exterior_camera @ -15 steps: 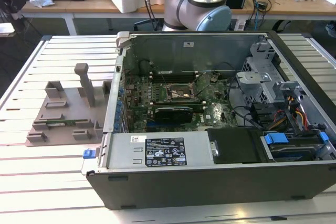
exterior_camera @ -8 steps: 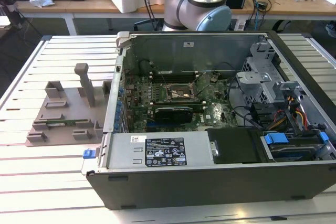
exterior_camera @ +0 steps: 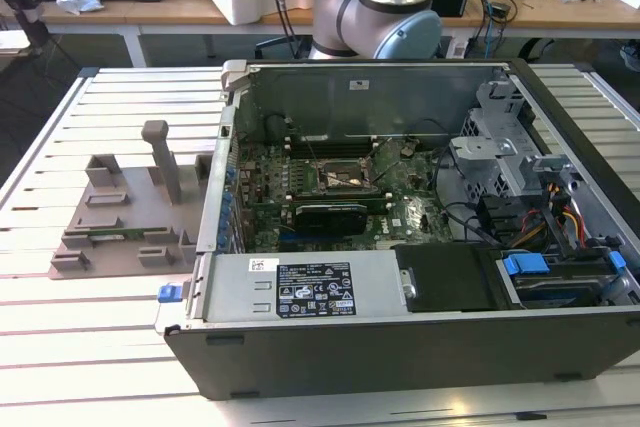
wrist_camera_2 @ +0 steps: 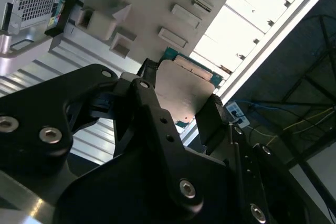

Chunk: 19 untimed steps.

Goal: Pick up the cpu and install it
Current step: 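Pick up the cpu and move it towards the insertion slot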

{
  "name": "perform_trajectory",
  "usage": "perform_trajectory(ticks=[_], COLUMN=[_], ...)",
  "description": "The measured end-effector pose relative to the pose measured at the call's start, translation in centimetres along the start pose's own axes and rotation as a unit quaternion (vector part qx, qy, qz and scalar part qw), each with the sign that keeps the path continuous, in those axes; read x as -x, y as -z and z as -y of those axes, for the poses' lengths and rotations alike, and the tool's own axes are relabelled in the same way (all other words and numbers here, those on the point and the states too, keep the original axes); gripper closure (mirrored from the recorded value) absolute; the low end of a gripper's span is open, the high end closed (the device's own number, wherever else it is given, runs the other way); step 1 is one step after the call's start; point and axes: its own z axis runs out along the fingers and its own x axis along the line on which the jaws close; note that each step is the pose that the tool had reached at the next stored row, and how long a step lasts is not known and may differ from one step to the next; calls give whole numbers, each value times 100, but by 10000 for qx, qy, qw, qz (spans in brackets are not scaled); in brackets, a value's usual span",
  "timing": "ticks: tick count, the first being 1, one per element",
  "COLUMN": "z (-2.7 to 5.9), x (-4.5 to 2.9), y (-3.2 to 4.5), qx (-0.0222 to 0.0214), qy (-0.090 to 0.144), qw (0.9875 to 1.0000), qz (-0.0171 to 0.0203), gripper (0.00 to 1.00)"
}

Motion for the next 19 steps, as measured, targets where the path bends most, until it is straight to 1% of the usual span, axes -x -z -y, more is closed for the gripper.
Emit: perform_trajectory(ticks=[1, 2, 10, 11, 14, 16, 19], z=[2, 4, 13, 15, 18, 22, 24], x=[71, 114, 359, 412, 509, 604, 682], y=[-2, -3, -8, -10, -12, -14, -15], qx=[0, 0, 0, 0, 0, 0, -1], qy=[0, 0, 0, 0, 0, 0, 0], qw=[10000, 10000, 10000, 10000, 10000, 10000, 10000], qz=[0, 0, 0, 0, 0, 0, 0], gripper=[46, 46, 46, 46, 46, 46, 46])
